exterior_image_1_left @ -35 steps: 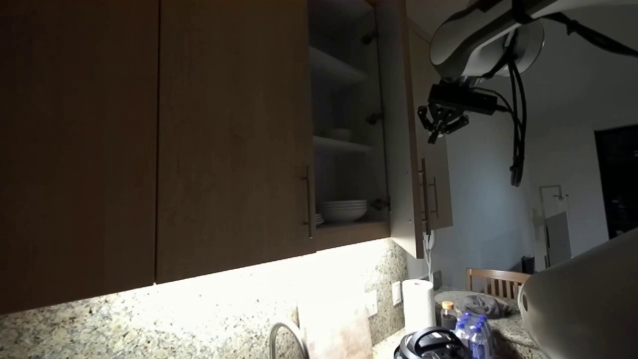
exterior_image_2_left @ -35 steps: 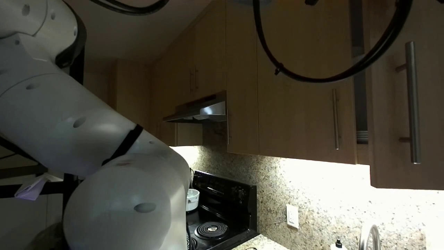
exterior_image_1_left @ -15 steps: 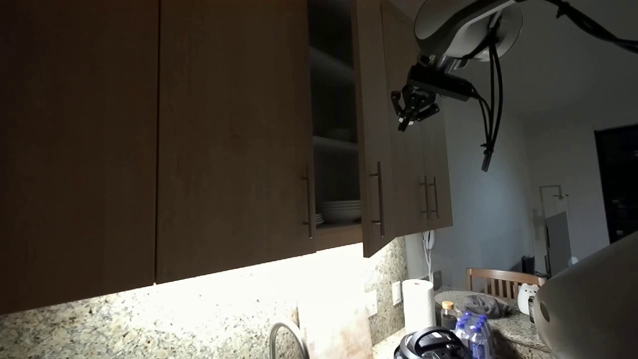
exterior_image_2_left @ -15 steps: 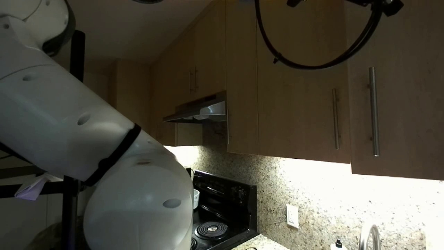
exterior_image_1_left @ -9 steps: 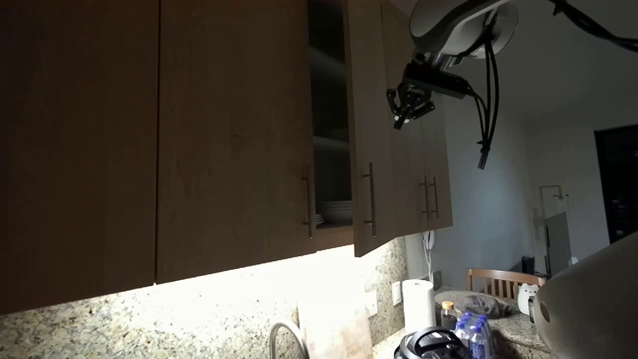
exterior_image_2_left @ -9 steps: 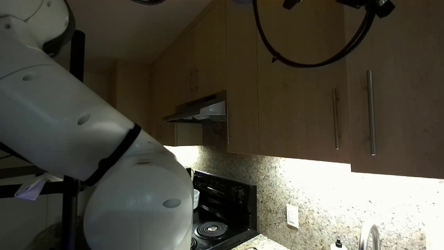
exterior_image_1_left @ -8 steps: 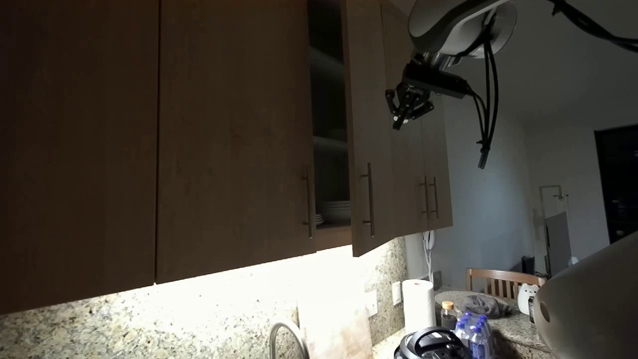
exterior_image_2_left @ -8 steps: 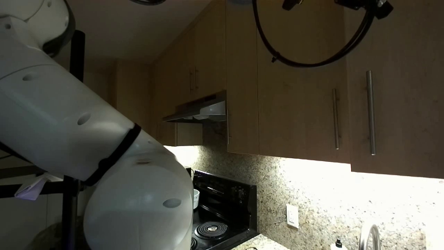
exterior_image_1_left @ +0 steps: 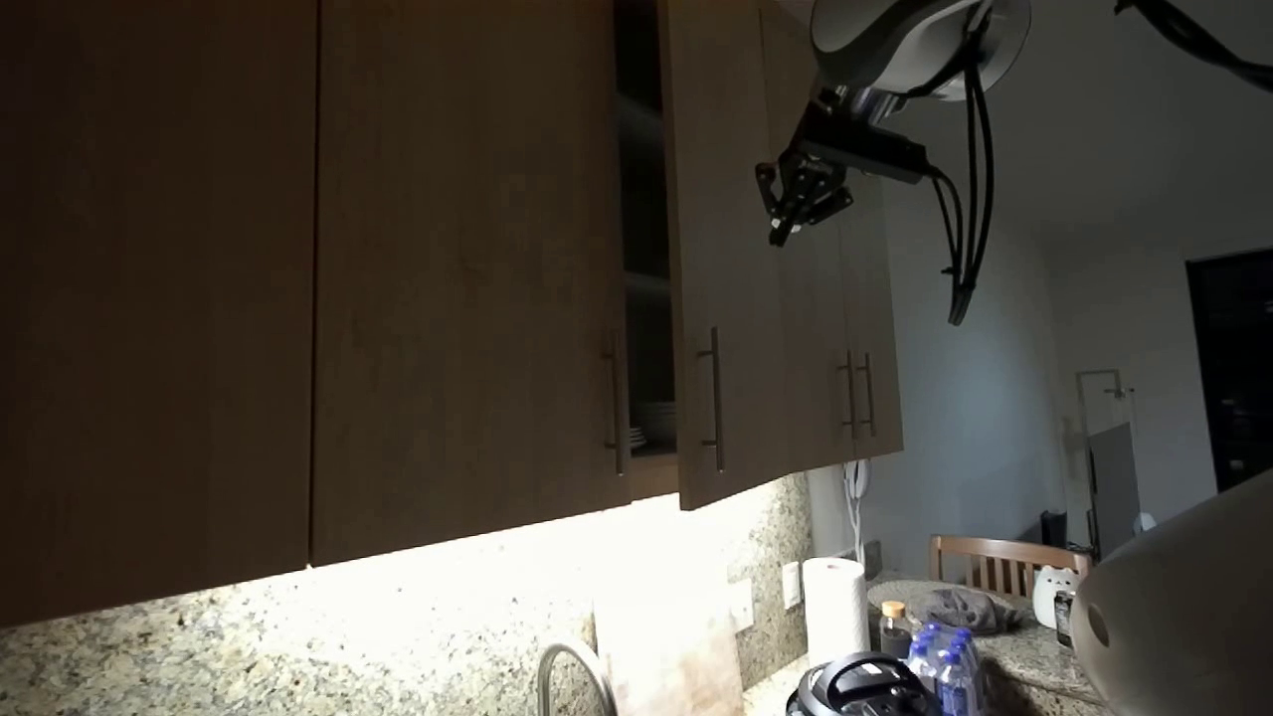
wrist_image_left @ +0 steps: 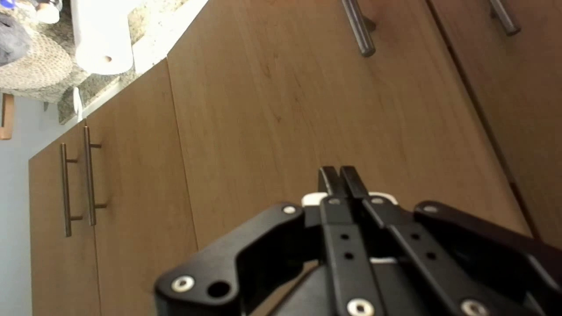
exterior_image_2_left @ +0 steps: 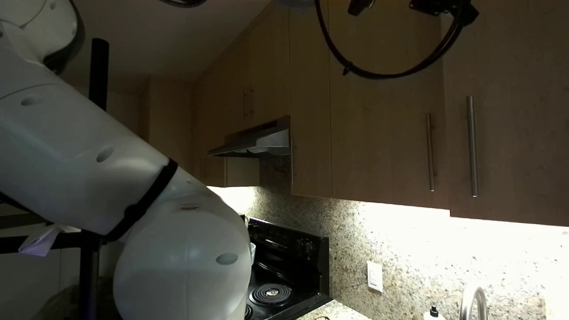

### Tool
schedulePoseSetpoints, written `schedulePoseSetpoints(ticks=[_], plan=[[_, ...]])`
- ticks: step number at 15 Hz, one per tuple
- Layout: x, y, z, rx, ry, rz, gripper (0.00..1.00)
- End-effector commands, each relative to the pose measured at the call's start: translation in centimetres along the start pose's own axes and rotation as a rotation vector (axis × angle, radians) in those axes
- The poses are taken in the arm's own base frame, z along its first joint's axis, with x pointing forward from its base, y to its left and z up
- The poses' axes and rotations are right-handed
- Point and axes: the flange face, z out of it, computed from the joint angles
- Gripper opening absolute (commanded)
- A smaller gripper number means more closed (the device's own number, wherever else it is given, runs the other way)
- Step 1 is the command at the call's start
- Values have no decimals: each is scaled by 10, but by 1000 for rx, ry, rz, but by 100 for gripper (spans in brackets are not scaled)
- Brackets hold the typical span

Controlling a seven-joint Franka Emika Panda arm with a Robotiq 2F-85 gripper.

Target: Close the right cabinet door

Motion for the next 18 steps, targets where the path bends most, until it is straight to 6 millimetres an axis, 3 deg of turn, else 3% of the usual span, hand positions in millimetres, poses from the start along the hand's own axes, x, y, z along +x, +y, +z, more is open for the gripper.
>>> schedulePoseSetpoints(ticks=[1,8,18], plan=[[-6,-17,-1,-9,-9,-116,7],[-28,-17,16,-75,-132,-301,7],[-90,-33,66,-138,-428,-589,6]])
